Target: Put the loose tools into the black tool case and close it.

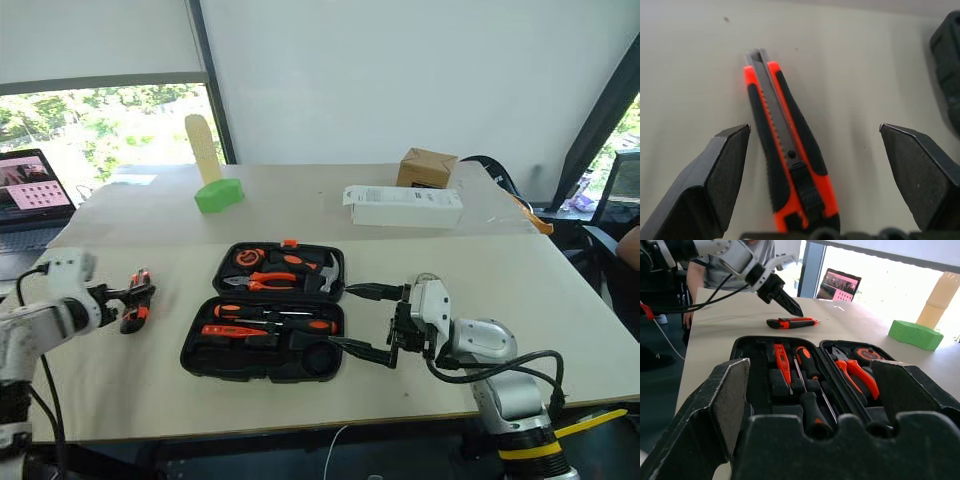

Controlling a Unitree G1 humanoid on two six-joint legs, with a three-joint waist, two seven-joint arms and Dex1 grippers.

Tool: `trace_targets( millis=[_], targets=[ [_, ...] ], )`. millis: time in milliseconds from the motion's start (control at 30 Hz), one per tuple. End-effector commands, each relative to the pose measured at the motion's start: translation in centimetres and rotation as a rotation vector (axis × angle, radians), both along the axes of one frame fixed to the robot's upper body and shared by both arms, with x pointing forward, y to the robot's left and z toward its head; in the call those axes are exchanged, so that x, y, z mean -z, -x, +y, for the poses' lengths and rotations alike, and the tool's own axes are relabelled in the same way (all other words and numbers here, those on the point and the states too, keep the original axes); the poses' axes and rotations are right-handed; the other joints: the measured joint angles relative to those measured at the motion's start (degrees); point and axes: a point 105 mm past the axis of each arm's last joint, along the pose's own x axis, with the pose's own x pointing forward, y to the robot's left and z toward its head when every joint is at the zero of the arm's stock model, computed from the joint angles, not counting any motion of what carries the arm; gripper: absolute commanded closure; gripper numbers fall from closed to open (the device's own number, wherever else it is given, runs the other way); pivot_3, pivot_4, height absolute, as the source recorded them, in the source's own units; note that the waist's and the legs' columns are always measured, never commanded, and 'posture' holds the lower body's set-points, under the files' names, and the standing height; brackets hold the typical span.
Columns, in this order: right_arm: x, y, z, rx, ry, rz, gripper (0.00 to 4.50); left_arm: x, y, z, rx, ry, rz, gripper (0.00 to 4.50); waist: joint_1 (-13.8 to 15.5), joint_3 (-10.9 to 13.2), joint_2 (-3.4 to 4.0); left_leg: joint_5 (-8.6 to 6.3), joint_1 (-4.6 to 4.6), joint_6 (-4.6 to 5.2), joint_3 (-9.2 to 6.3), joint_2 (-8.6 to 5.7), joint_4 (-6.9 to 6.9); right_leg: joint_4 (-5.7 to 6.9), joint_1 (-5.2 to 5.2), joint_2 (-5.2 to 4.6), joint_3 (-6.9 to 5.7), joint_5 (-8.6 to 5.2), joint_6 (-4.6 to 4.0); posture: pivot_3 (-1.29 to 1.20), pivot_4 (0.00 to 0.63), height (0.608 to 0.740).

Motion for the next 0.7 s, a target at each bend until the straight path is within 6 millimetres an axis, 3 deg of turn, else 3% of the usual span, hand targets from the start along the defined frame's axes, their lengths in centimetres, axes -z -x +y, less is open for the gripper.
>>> trace_targets(
  millis=[33,133,300,333,433,533,600,700],
  targets=[
    [-0.8,0.1,0.0,-0.002,-0.015,-0.032,0.0,0.9,-0.8,1.3,-0.095,-0.034,0.048,0.05,0.0,0.0,0.0,0.0,0.0,0.0,-0.01,-0.01,-0.02,0.0,0.0,-0.01,0.0,0.0,0.0,0.0,0.15,0.74],
    [-0.7,0.3,0.0,-0.001,-0.016,-0.021,0.0,1.2,-1.1,1.8,-0.118,-0.078,0.073,0.77,0.2,0.0,0.0,-0.01,0.01,0.02,-0.01,-0.02,-0.06,-0.02,0.01,-0.05,0.01,0.0,0.0,0.0,0.15,0.74],
    [-0.7,0.4,-0.4,0.017,-0.018,-0.016,0.0,1.7,-1.0,1.8,-0.111,-0.094,0.073,2.66,0.2,0.0,0.0,-0.02,0.01,0.04,-0.02,-0.04,-0.06,0.0,0.01,-0.12,0.03,0.0,0.0,0.0,0.15,0.74],
    [-0.7,0.4,-0.5,0.021,-0.018,-0.015,0.0,1.8,-0.9,1.8,-0.108,-0.089,0.077,2.82,0.2,0.0,0.0,-0.02,0.01,0.04,-0.02,-0.04,-0.06,0.01,0.01,-0.12,0.03,0.0,0.0,0.0,0.15,0.74],
    [-0.6,0.4,-0.6,0.026,-0.018,-0.012,0.0,1.6,-0.9,1.9,-0.106,-0.095,0.031,2.84,0.2,0.0,0.0,-0.02,0.01,0.04,-0.03,-0.04,-0.07,0.03,0.01,-0.16,0.04,0.0,0.0,0.0,0.15,0.74],
    [-0.6,0.5,-0.7,0.029,-0.016,-0.011,0.0,-1.7,-1.5,1.5,-0.003,-0.107,-0.175,2.84,0.3,0.0,0.0,-0.02,0.01,0.03,-0.03,-0.05,-0.12,0.03,-0.02,-0.18,0.05,0.0,0.0,0.0,0.15,0.74],
    [-0.6,0.7,-0.9,0.033,-0.011,-0.01,0.0,-4.5,-1.4,-0.2,0.188,-0.084,-0.327,2.84,0.3,0.0,-0.02,-0.01,-0.02,0.01,-0.03,-0.04,-0.15,0.02,-0.06,-0.2,0.04,0.0,0.0,0.0,0.15,0.74],
    [-0.4,1.2,-1.7,0.044,0.012,0.004,0.0,-8.1,1.4,-5.4,0.714,-0.15,-0.513,2.84,0.4,0.0,-0.04,0.09,-0.66,-0.16,-0.03,-0.07,-0.04,0.05,-0.59,-0.29,-0.01,0.02,-0.03,0.0,0.15,0.74]
  ],
)
